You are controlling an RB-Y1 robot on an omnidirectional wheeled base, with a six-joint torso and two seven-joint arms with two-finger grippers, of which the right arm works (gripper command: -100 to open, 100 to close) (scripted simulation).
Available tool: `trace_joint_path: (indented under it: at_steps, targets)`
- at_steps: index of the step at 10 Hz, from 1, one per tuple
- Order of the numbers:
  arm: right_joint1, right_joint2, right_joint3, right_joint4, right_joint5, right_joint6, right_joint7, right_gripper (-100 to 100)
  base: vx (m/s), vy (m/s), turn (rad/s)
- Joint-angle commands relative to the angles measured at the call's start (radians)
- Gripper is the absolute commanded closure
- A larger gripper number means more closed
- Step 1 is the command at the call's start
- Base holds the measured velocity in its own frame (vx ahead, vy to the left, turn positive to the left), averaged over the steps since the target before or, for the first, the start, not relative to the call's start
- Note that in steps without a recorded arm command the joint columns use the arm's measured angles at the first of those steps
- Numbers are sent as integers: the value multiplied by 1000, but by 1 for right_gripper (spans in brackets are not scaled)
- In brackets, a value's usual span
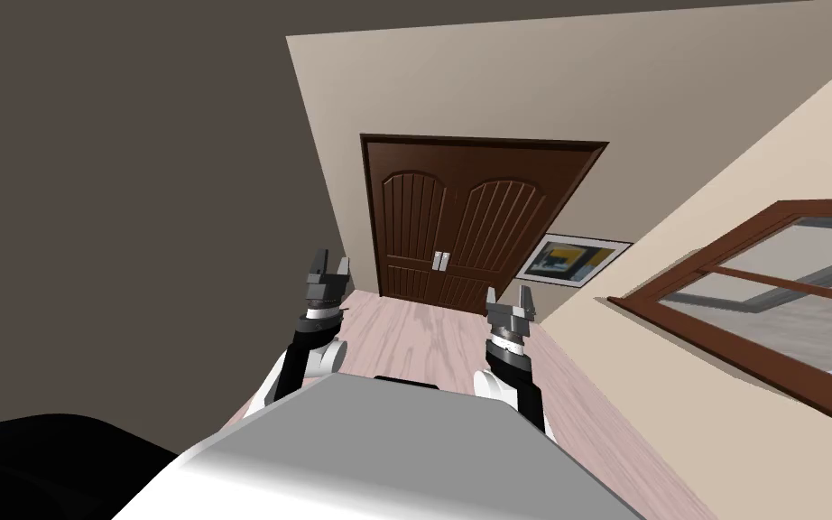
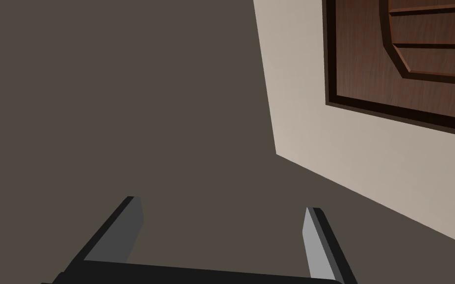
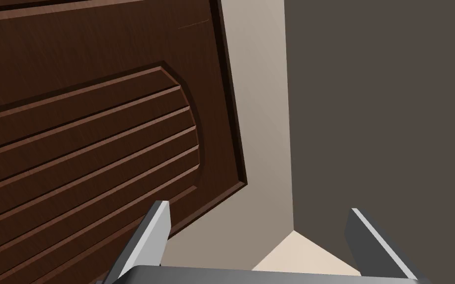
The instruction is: Pull the door open
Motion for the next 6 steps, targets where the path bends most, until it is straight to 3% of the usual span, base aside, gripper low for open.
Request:
trace_joint_path:
  at_steps: [1, 6]
  targets:
    - [-6, -10, -6, 21, 10, 6, -7, -100, 188, -7, 32]
    - [-28, -40, -29, 104, 50, 30, -37, -100, 189, -11, 13]
